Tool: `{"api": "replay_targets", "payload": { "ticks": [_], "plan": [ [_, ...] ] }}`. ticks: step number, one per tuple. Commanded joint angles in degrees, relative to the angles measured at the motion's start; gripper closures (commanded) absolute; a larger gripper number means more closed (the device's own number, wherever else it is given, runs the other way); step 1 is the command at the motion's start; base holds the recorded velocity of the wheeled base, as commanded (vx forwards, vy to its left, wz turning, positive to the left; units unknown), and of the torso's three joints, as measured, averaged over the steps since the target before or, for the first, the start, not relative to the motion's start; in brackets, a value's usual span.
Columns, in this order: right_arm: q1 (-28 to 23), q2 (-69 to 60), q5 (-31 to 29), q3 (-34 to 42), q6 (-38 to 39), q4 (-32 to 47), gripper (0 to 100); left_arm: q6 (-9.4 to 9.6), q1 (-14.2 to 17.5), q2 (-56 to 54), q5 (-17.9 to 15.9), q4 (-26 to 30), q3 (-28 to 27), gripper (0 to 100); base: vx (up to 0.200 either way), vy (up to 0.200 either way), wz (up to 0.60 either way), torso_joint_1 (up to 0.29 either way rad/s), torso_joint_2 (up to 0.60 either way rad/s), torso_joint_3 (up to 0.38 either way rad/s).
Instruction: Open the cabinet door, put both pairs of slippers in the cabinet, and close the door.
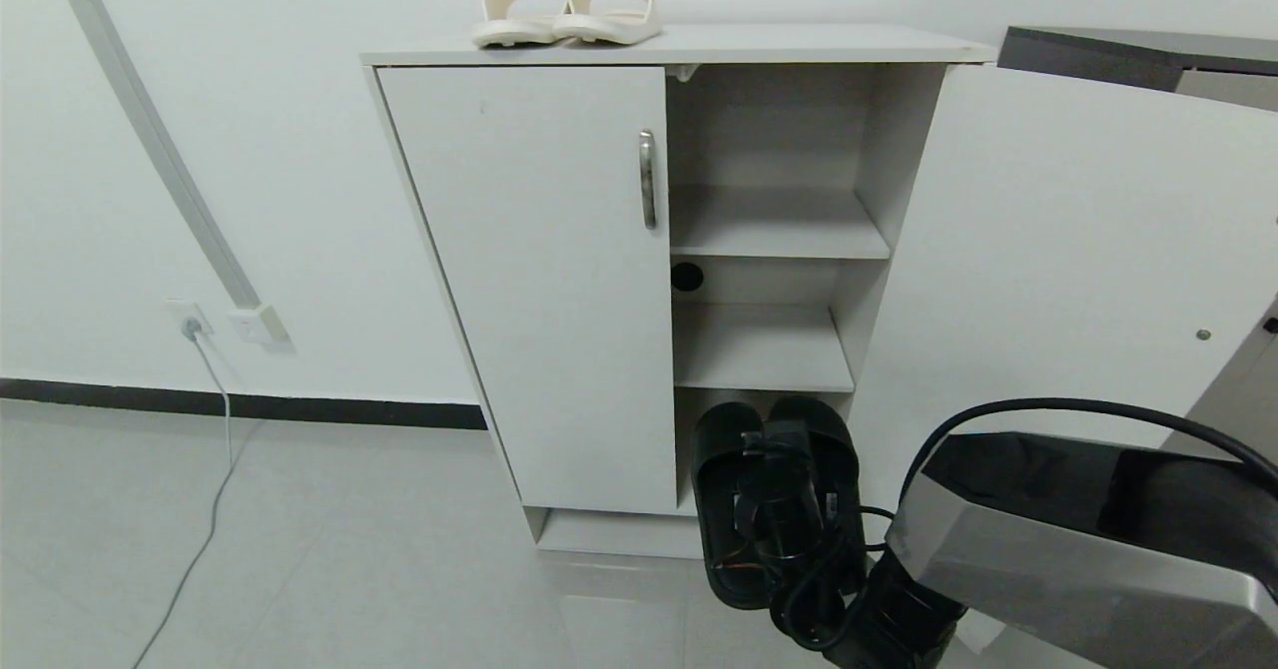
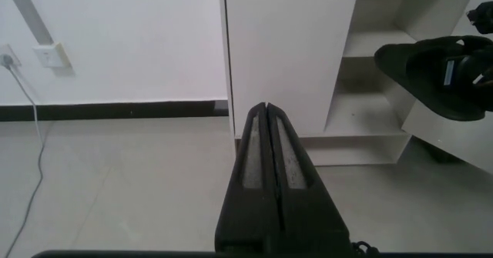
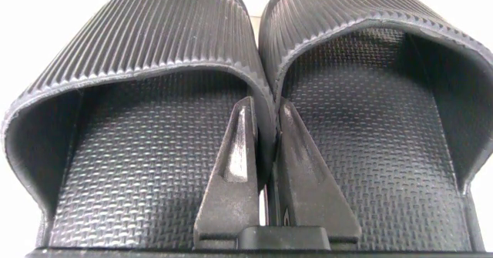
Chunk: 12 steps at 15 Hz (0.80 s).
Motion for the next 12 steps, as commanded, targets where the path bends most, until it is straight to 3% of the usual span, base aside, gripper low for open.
{"api": "replay_targets", "payload": {
  "ticks": [1,7,12],
  "plan": [
    [-0.4,0.55,0.02,-0.08,-0.03,-0.13,100,0.02,0.04,0.09,0.0,0.02,0.01,100,0.0,0.0,0.0,0.007,0.0,-0.193],
    [-1.9,1.34,-0.07,-2.54,-2.41,-2.94,100,-0.07,0.04,0.09,0.0,0.02,0.01,100,0.0,0.0,0.0,0.005,0.0,-0.18],
    [-2.95,4.33,0.1,-1.75,-15.42,-21.67,100,-0.07,0.04,0.09,0.0,0.02,0.01,100,0.0,0.0,0.0,0.0,0.0,0.0]
  ]
}}
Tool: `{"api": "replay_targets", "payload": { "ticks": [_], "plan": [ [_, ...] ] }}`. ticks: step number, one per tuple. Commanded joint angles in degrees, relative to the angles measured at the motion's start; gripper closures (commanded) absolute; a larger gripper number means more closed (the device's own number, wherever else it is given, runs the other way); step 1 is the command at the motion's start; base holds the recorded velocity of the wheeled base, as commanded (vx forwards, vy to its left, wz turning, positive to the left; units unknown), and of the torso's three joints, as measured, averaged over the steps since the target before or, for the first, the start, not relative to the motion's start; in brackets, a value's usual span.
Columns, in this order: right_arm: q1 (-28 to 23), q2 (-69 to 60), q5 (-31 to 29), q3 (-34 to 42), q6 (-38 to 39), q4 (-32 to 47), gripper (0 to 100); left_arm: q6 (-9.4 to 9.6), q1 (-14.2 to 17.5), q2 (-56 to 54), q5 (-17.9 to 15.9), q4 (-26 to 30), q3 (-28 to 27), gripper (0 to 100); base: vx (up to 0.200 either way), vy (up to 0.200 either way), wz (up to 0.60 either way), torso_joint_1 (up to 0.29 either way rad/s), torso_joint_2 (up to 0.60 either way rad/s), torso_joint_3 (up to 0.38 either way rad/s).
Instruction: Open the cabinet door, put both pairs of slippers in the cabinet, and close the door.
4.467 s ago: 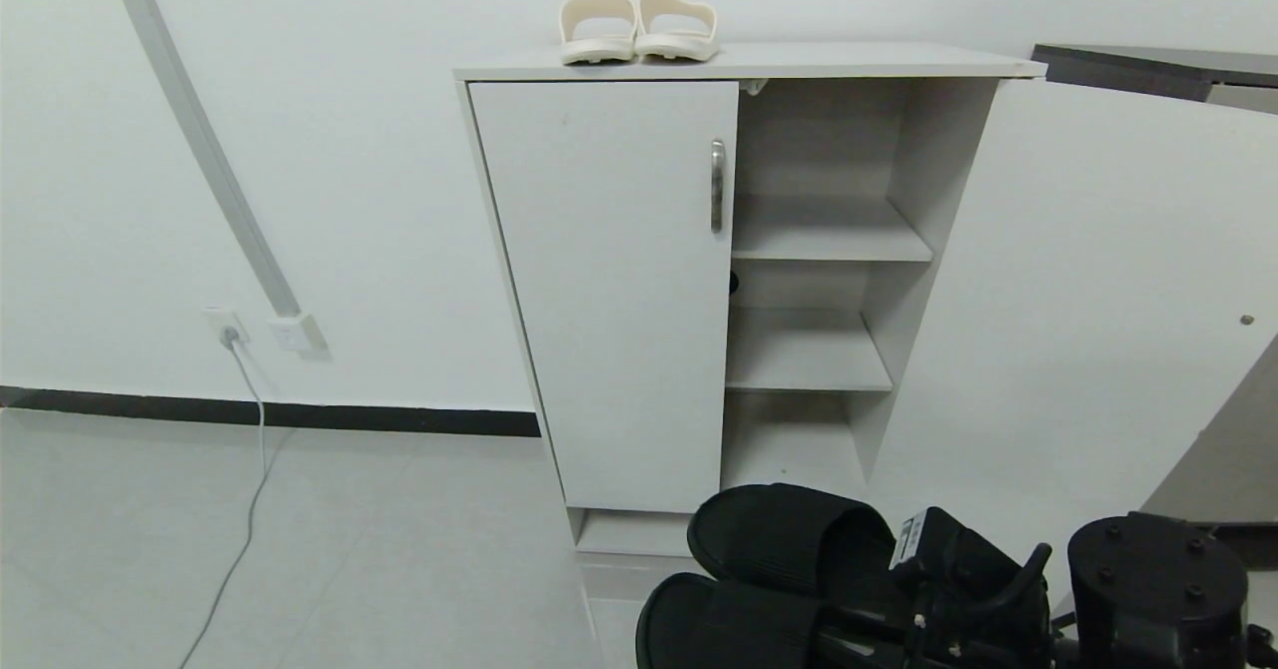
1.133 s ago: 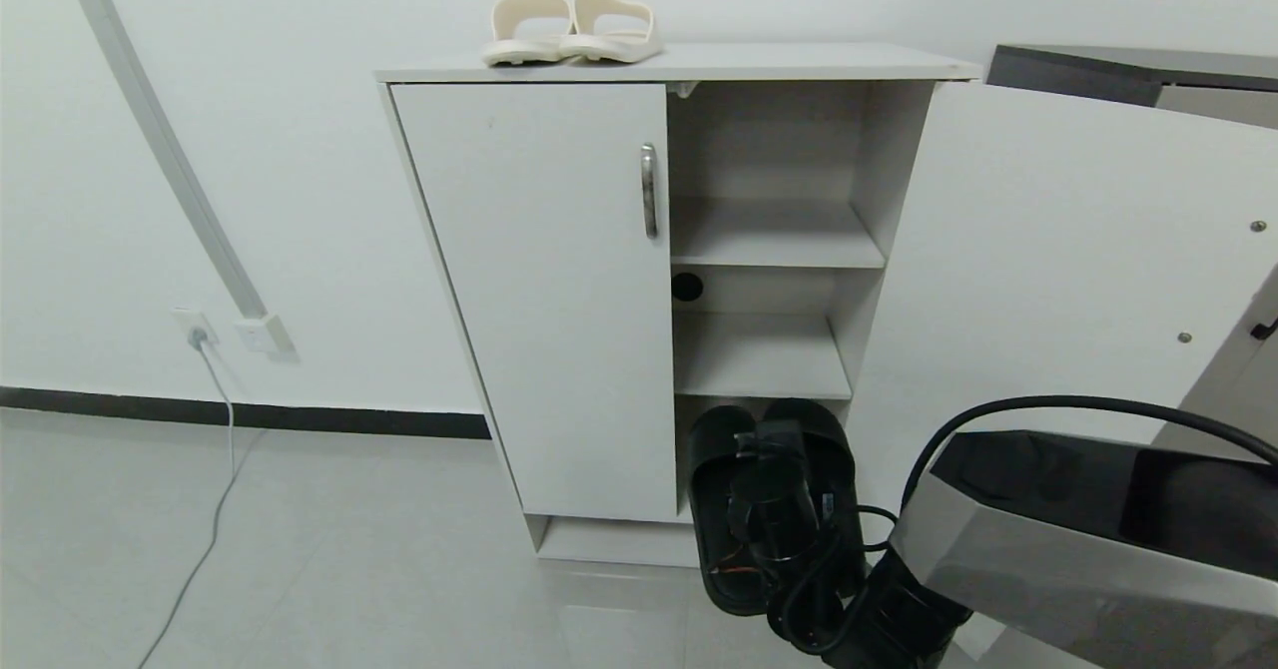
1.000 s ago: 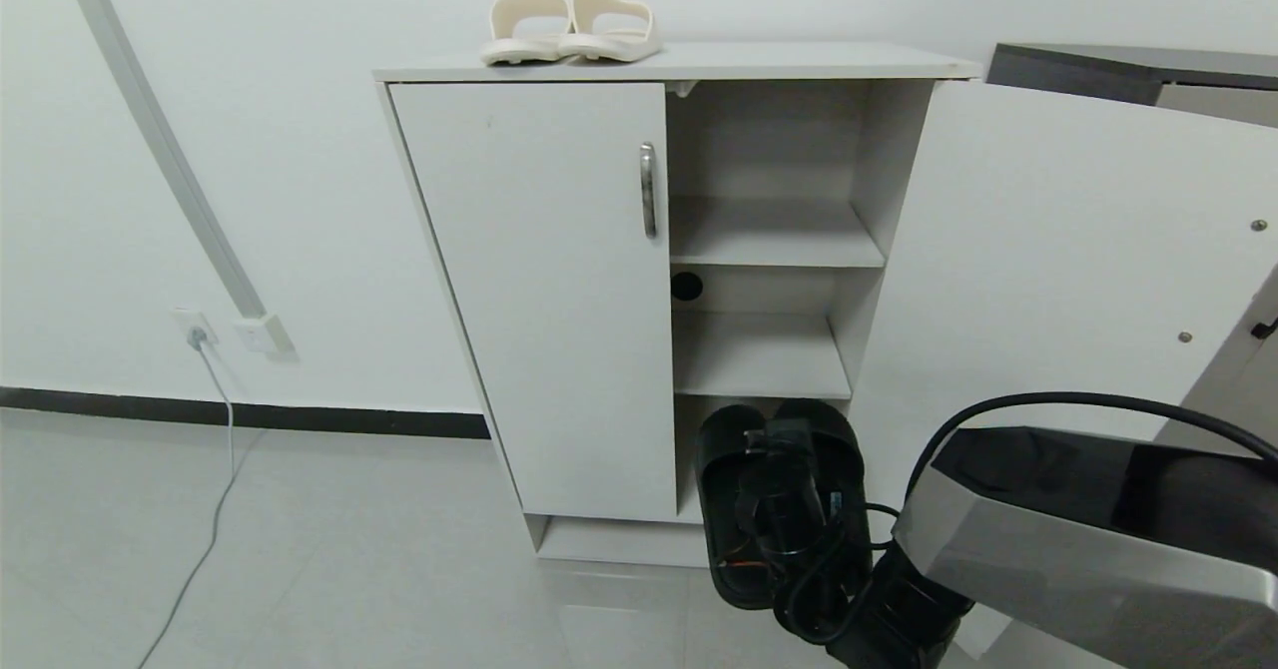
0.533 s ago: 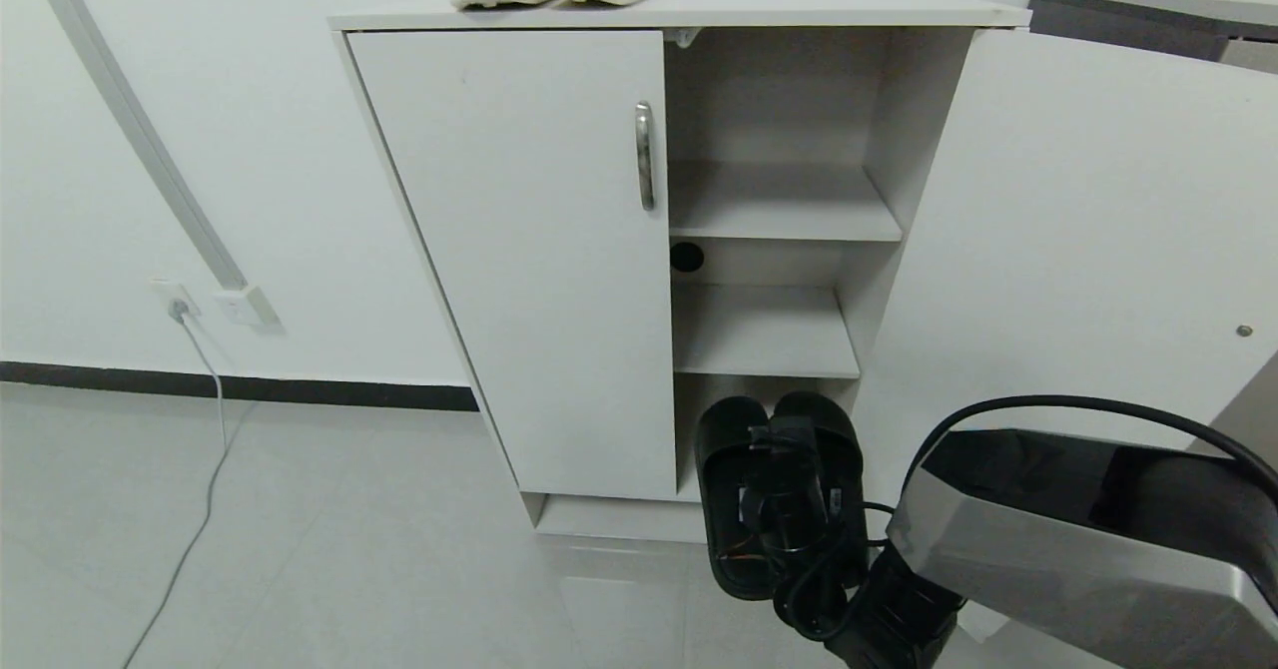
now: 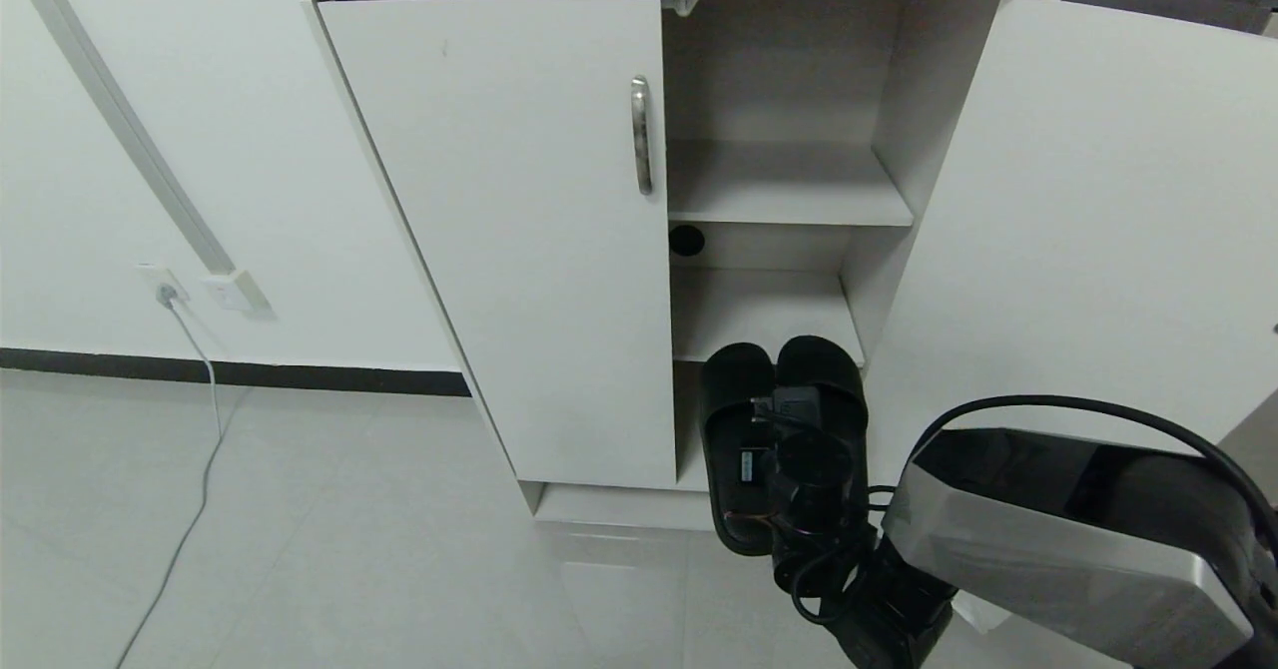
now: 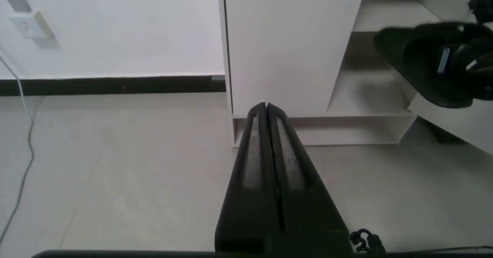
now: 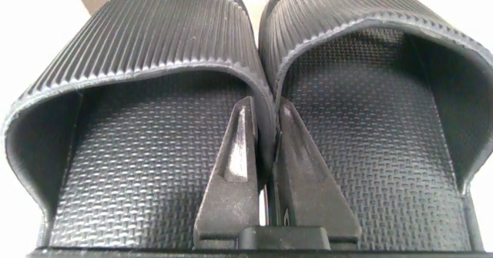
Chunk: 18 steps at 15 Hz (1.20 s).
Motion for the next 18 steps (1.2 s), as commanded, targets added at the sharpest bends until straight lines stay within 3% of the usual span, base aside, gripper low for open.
{"api": "replay_targets", "payload": {
  "ticks": [1,9,18],
  "plan": [
    [-0.33,1.41,0.04,0.31,-0.85,-0.81,100,0.02,0.01,0.09,0.0,0.0,0.01,100,0.0,0.0,0.0,0.0,0.0,0.0],
    [-0.6,2.37,0.04,0.31,-0.85,-0.81,100,-0.16,0.01,0.09,0.0,0.0,0.01,100,0.0,0.0,0.0,0.0,0.0,0.0],
    [-0.95,2.37,0.13,0.22,-0.85,-0.81,100,-0.16,0.01,0.09,0.0,0.0,0.01,100,0.2,0.0,0.0,0.002,0.0,0.002]
  ]
}}
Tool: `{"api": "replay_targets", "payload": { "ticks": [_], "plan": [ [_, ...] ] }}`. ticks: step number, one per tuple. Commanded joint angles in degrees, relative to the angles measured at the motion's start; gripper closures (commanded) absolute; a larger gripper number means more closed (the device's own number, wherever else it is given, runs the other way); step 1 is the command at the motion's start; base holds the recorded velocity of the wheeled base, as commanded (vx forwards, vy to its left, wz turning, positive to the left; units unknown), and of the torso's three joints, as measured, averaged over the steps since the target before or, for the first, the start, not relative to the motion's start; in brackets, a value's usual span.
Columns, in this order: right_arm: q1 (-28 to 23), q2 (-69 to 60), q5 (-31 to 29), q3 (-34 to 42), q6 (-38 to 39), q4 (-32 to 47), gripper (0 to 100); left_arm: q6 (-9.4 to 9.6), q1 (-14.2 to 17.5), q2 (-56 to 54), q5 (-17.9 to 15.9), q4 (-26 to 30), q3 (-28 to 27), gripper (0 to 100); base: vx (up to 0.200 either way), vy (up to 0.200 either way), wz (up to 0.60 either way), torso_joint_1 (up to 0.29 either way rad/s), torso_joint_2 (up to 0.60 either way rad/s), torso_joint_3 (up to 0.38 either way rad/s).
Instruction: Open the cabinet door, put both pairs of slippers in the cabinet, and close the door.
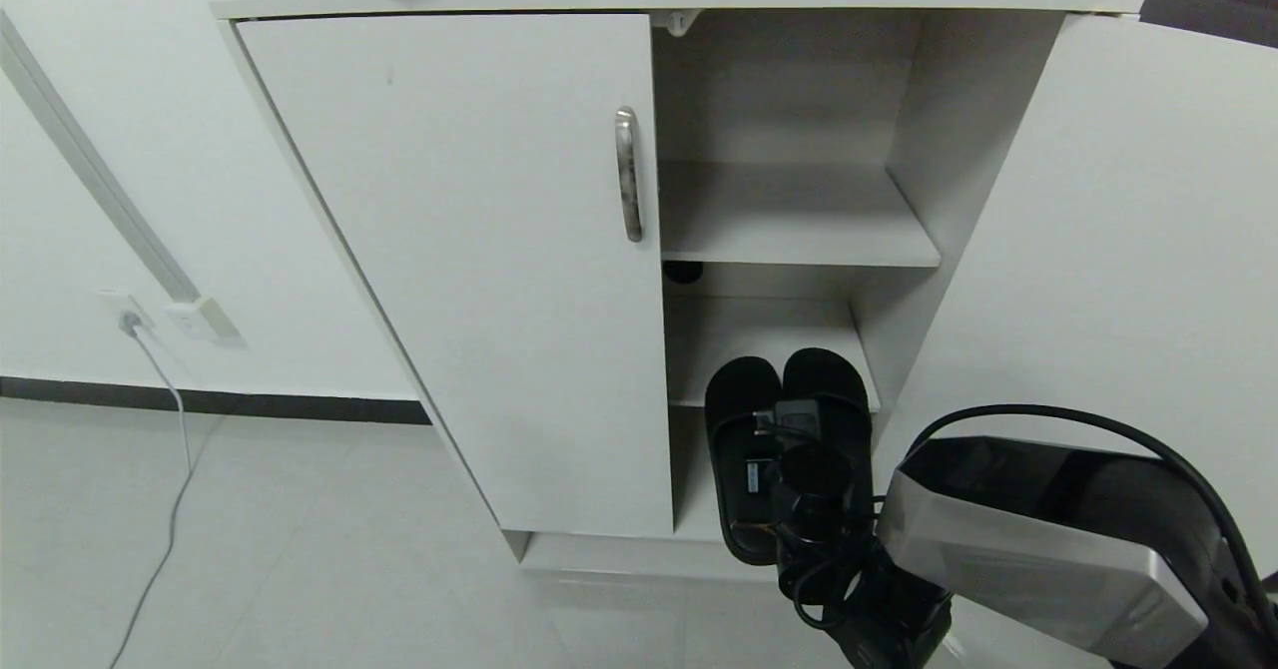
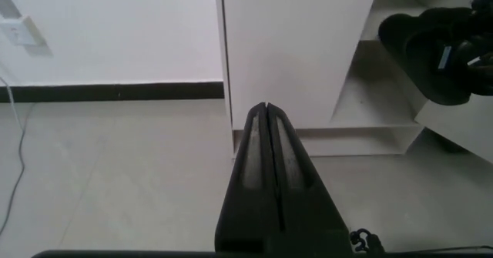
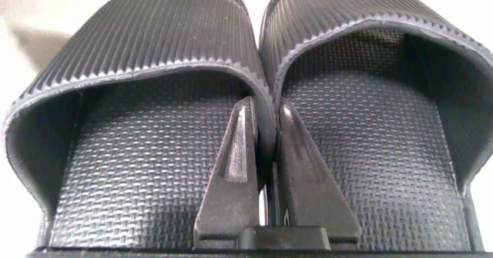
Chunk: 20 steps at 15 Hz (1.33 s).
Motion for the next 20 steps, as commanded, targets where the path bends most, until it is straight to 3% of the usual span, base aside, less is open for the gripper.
{"api": "replay_targets", "payload": {
  "ticks": [1,5,13,20],
  "plan": [
    [-0.1,-0.04,0.0,-0.02,-0.01,-0.08,100,0.01,0.04,0.09,-0.06,0.0,0.01,100,0.2,0.0,0.0,0.007,0.01,-0.007],
    [-0.98,0.05,0.7,-1.78,0.08,2.03,100,-0.16,0.04,0.09,0.03,-0.09,0.01,100,0.1,0.0,0.0,0.001,0.0,0.005],
    [-5.2,1.54,3.25,-21.38,6.93,23.12,100,-0.25,0.04,0.09,0.03,-0.09,0.01,100,0.0,0.0,0.0,0.0,0.0,0.0],
    [-7.48,5.85,3.95,-35.09,7.02,32.26,100,-0.25,0.04,0.09,0.03,-0.09,0.01,100,0.0,0.0,0.0,0.0,0.0,0.0]
  ]
}}
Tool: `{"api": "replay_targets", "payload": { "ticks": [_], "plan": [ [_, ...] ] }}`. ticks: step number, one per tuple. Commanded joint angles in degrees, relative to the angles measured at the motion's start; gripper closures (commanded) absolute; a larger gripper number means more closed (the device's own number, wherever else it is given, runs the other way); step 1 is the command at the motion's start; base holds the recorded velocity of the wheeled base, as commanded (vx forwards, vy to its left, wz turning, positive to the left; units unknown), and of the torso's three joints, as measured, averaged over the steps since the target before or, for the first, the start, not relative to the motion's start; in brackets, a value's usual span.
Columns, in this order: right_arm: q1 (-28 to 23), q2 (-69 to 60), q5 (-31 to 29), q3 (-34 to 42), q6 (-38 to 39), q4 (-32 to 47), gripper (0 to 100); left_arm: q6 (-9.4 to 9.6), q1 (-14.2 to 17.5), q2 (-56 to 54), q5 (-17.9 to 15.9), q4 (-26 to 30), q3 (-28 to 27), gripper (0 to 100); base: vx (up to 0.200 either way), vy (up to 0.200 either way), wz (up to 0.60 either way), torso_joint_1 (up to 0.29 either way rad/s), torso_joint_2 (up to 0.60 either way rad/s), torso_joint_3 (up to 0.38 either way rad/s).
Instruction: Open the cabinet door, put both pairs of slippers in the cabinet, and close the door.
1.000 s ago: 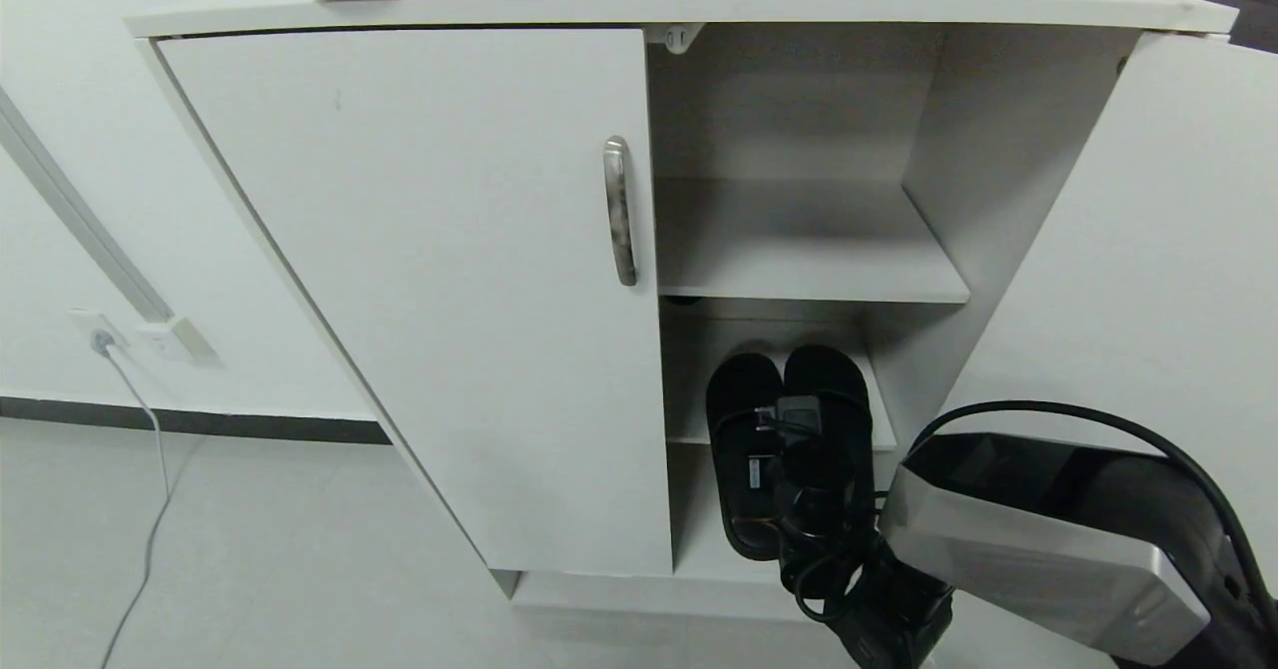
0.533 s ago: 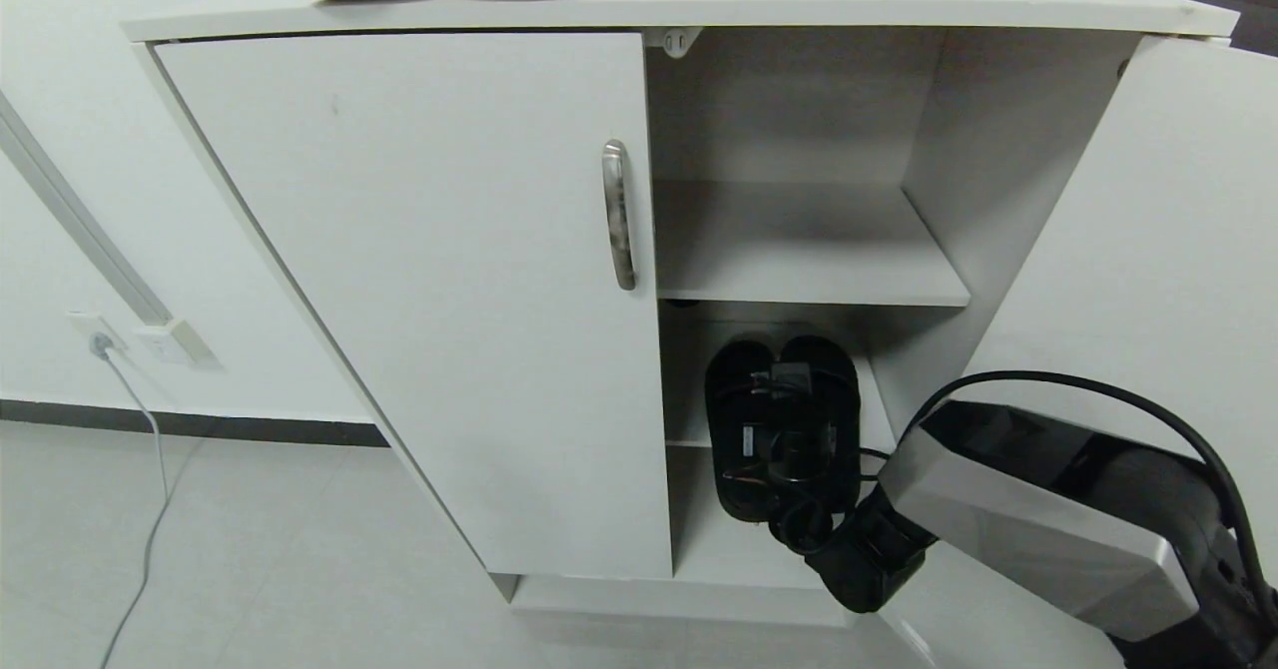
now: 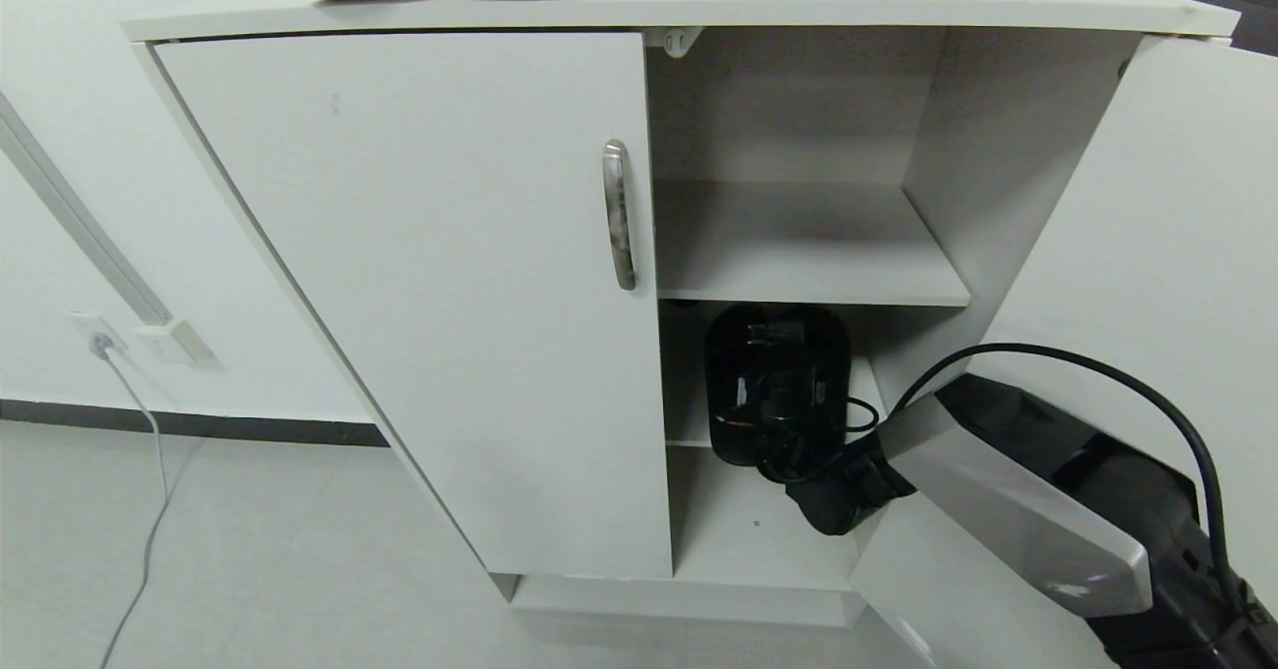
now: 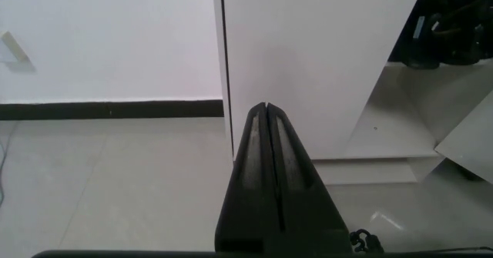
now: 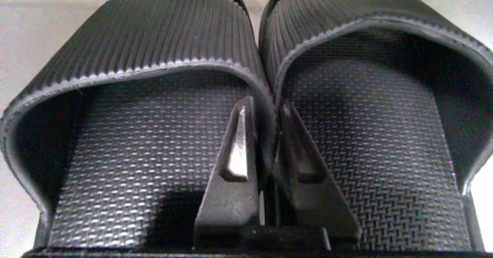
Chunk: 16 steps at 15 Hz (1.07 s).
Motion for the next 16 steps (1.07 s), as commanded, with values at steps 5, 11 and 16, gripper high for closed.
{"api": "replay_targets", "payload": {
  "ticks": [5,11,16],
  "plan": [
    [-1.03,2.87,0.01,-2.24,0.01,0.1,100,0.02,0.01,0.09,0.09,-0.01,0.01,100,0.0,0.0,0.0,0.0,0.0,0.0],
    [-0.6,2.25,0.01,0.49,0.01,-0.34,0,0.02,0.01,0.09,0.09,-0.01,0.01,100,0.0,0.0,0.0,0.0,0.0,0.0],
    [2.83,-7.68,0.01,15.87,0.1,-4.91,0,0.02,0.01,0.09,0.09,-0.01,0.01,100,0.0,0.0,0.0,0.0,0.0,0.0]
  ]
}}
